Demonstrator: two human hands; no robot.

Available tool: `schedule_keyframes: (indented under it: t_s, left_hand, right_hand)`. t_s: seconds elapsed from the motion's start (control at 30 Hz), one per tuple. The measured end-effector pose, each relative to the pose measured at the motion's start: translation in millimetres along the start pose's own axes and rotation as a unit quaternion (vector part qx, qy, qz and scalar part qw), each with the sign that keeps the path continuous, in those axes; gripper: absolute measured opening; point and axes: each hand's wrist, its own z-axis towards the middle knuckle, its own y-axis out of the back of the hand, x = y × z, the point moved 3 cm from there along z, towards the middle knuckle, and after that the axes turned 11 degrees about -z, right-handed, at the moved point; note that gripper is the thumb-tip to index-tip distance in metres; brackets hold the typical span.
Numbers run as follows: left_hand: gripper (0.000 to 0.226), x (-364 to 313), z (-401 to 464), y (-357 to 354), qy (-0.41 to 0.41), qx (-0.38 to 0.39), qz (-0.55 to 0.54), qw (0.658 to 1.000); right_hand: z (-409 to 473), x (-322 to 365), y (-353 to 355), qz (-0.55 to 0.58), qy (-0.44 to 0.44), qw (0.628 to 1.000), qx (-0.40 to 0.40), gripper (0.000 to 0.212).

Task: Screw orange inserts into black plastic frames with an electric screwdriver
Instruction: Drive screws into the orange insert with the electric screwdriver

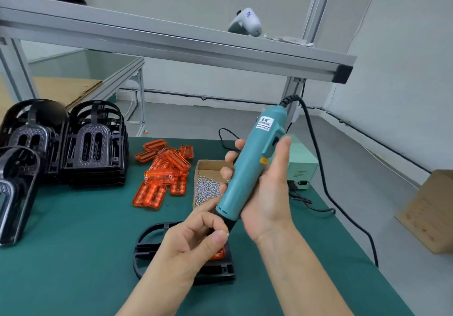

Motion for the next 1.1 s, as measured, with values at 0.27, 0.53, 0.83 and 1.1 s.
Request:
schedule_keyframes:
  t_s: [0.27,0.53,0.83,1.1]
  left_hand:
    - [0.003,2,-1,-3,0.002,-0.007,-0.026,1.000]
    - [0.009,-2,-8,-6,0.027,-0.009,-0.063,0.998]
    - [0.012,2,-8,14,0.050,-0.161,-0.222,0.960]
    - [0.010,4,-9,16,0.055,-0.165,-0.210,0.962]
  right_hand:
    - [-1,1,5,0.011,0.013,1.000,0.006,0.051]
    - [-5,10,12,-0.038,0.040,0.998,0.027,0.009]
    - [-18,44,14,0.034,0.195,0.980,-0.007,0.007]
    - [-22,46,3,0.035,0.226,0.973,-0.012,0.008]
